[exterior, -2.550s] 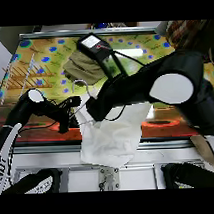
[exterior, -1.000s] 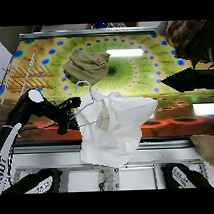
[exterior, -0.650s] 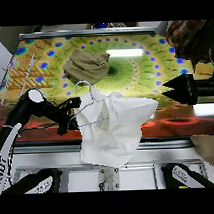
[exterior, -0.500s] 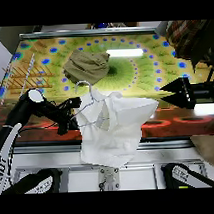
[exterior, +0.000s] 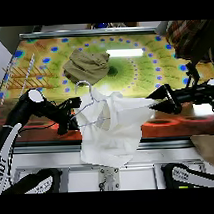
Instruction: Fold the clothes and pants, and hang the long-sleeved shirts on hangers.
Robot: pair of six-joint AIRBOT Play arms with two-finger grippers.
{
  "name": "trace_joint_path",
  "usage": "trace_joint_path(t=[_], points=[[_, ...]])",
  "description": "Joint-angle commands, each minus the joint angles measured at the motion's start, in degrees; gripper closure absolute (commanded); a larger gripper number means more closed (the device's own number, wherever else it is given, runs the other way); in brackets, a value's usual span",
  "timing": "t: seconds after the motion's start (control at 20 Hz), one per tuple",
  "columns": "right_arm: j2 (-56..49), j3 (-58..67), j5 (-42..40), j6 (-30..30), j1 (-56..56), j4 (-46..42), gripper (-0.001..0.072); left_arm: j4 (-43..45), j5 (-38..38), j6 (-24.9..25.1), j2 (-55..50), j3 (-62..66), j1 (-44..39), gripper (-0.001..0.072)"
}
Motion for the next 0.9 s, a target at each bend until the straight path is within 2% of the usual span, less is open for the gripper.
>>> trace_joint_path(t=[0.0,0.35,0.85], points=[[-2.27,-0.09,-0.15,-0.48,4.42,0.04,0.0193,0.0,0.0,0.0,0.04,0.04,0.02,0.0685],[-3.02,-0.09,-6.82,2.1,11.04,0.04,0.0193,0.0,-0.02,0.0,0.04,0.04,0.02,0.0684],[-3.02,-0.09,-6.97,2.08,11.56,0.09,0.0193,0.0,0.0,0.0,0.04,0.04,0.02,0.0684]])
